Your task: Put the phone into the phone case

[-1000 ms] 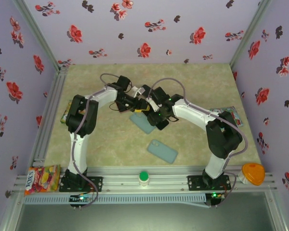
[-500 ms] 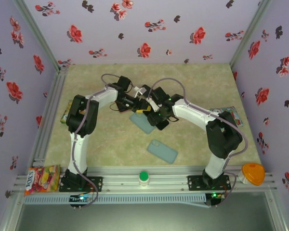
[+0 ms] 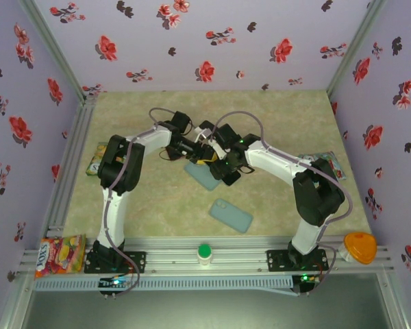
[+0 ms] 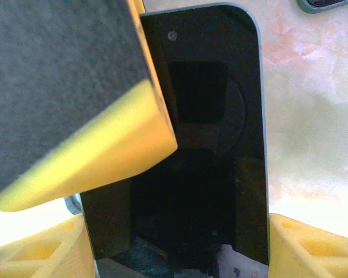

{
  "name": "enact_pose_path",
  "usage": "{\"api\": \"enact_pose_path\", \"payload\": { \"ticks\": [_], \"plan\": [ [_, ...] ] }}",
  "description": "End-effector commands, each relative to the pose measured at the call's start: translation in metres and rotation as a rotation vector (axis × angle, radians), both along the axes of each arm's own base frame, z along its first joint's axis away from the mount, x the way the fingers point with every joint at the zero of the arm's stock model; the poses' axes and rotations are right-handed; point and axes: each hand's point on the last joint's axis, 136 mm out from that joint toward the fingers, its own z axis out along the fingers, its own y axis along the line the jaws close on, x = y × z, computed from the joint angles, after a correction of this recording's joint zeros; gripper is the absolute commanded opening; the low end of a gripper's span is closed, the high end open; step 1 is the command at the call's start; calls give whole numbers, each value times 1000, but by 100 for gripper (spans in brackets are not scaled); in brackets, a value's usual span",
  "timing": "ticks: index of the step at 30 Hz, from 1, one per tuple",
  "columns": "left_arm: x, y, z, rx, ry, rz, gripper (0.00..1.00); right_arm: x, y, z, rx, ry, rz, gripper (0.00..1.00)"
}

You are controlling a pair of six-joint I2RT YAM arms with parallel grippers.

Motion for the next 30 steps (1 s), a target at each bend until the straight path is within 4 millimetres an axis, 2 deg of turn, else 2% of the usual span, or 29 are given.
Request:
{"api": "enact_pose_path", "payload": {
  "ticks": [1,11,14,20,22,26,30],
  "plan": [
    [-5,-5,-2,-21,17,-30,49,7,6,25,22,-67,17,63],
    [-9,-10,-2,-30,21,-43,41,7,5,26,19,-66,16,63],
    [-9,-10,-2,-32,21,-44,35,7,5,26,20,-67,16,63],
    [-9,-12,2,-45,14,-47,12,7,4,25,14,-67,14,62],
    [-9,-12,5,-48,4,-44,1,7,3,25,10,-70,12,62],
    [-5,-12,13,-58,-32,-28,0,7,1,27,7,-82,6,62],
    [0,-14,22,-68,-67,5,0,6,-2,34,18,-101,-8,72]
  ]
}}
